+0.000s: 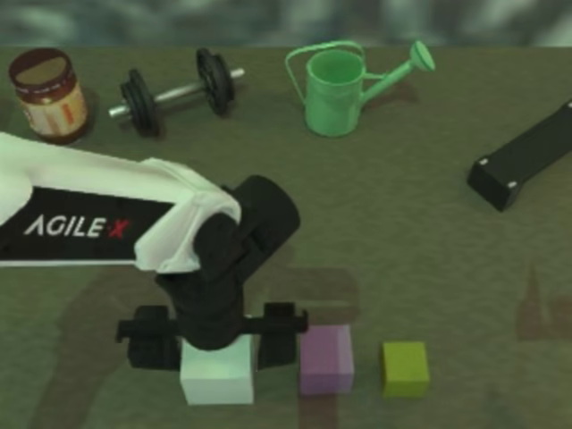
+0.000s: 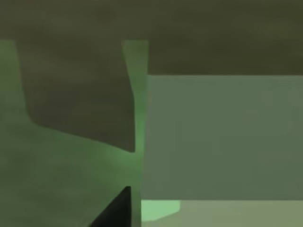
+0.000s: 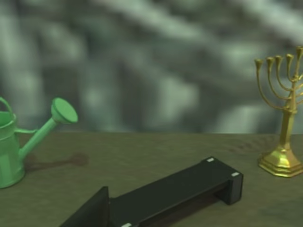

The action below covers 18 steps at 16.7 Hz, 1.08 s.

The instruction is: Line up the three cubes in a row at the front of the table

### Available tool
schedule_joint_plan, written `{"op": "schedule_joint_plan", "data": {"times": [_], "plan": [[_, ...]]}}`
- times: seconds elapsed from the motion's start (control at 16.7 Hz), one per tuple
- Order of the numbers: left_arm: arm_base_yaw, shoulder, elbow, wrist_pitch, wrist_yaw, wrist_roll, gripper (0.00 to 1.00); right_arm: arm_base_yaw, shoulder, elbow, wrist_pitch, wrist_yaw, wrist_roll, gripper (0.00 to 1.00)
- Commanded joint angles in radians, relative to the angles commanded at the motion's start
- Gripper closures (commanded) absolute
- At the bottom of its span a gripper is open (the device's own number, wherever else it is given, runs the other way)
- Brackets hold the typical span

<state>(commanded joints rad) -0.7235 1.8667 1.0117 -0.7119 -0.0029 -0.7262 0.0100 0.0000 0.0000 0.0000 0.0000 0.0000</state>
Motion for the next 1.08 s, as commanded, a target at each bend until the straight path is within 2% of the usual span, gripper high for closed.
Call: {"op": "schedule_joint_plan", "data": {"times": [0.6,1.08], "plan": [[-0.001,-0.009,0.012,-0.017,-0.001,0.000,0.00,0.000,0.000,0.000,0.000,0.000,0.000,0.00],[0.016,-0.123,0.148,-0.271,-0.001,-0.005,0.00,0.000,0.000,0.000,0.000,0.000,0.000,0.00]]}}
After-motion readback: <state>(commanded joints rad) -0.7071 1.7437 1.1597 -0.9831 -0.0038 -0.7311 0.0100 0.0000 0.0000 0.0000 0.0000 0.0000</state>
